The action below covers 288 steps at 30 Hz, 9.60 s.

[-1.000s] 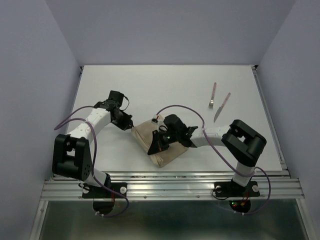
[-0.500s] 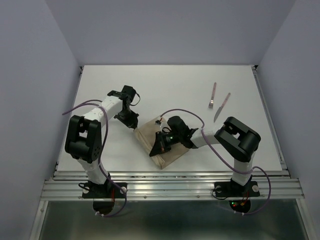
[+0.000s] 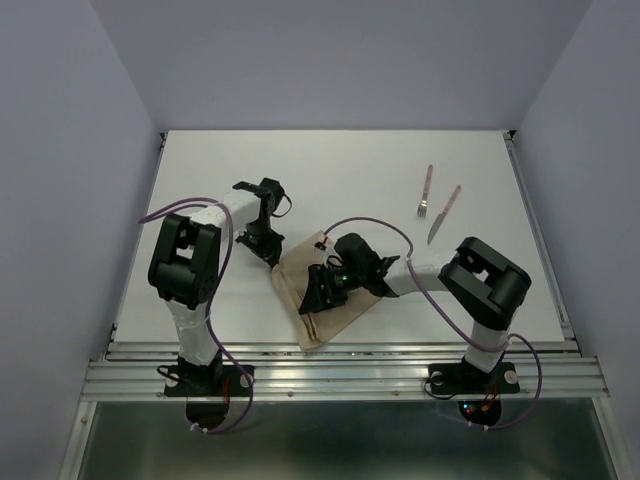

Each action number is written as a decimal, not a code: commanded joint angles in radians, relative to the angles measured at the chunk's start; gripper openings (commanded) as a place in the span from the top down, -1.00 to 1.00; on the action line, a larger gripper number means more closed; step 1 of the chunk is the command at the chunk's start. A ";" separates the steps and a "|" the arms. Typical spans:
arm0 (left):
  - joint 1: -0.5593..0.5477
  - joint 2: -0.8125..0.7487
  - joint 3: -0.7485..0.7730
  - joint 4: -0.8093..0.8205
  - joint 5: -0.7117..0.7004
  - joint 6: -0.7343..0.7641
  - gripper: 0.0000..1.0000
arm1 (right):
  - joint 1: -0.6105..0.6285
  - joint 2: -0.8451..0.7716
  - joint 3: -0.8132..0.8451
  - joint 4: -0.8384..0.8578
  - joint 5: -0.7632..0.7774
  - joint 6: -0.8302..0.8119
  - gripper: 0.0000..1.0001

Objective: Fold the napkin into a case and place the utensils inside
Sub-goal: Fold the lower triangle-folded napkin at the center of the board.

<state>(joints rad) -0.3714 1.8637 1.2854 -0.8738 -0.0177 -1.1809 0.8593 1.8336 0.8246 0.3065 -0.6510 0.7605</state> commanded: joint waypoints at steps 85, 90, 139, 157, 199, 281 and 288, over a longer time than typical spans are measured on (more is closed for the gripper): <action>0.011 -0.049 -0.023 -0.024 -0.004 0.067 1.00 | 0.351 -0.077 0.197 -0.176 0.966 -0.409 0.99; 0.011 -0.116 -0.064 0.091 0.012 0.125 0.85 | 0.241 -0.143 0.128 -0.100 0.716 -0.331 0.99; 0.034 -0.405 -0.402 0.464 0.191 0.285 -0.52 | -0.036 -0.082 -0.140 0.451 0.080 0.086 0.99; 0.032 -0.356 -0.396 0.449 0.182 0.296 0.16 | -0.036 -0.063 -0.136 0.460 0.071 0.082 0.99; 0.032 -0.313 -0.327 0.266 0.136 0.205 1.00 | 0.087 -0.086 0.110 -0.115 0.335 -0.236 -0.42; 0.034 -0.297 -0.362 0.285 0.133 0.213 1.00 | 0.152 0.151 0.395 -0.138 0.530 -0.230 0.68; 0.034 -0.359 -0.400 0.329 0.157 0.207 0.53 | 0.143 0.151 0.370 -0.104 0.493 -0.176 0.99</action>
<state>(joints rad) -0.3382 1.5700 0.9138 -0.5499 0.1196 -0.9676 1.0031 1.9835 1.1782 0.1204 -0.1490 0.5476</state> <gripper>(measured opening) 0.138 0.047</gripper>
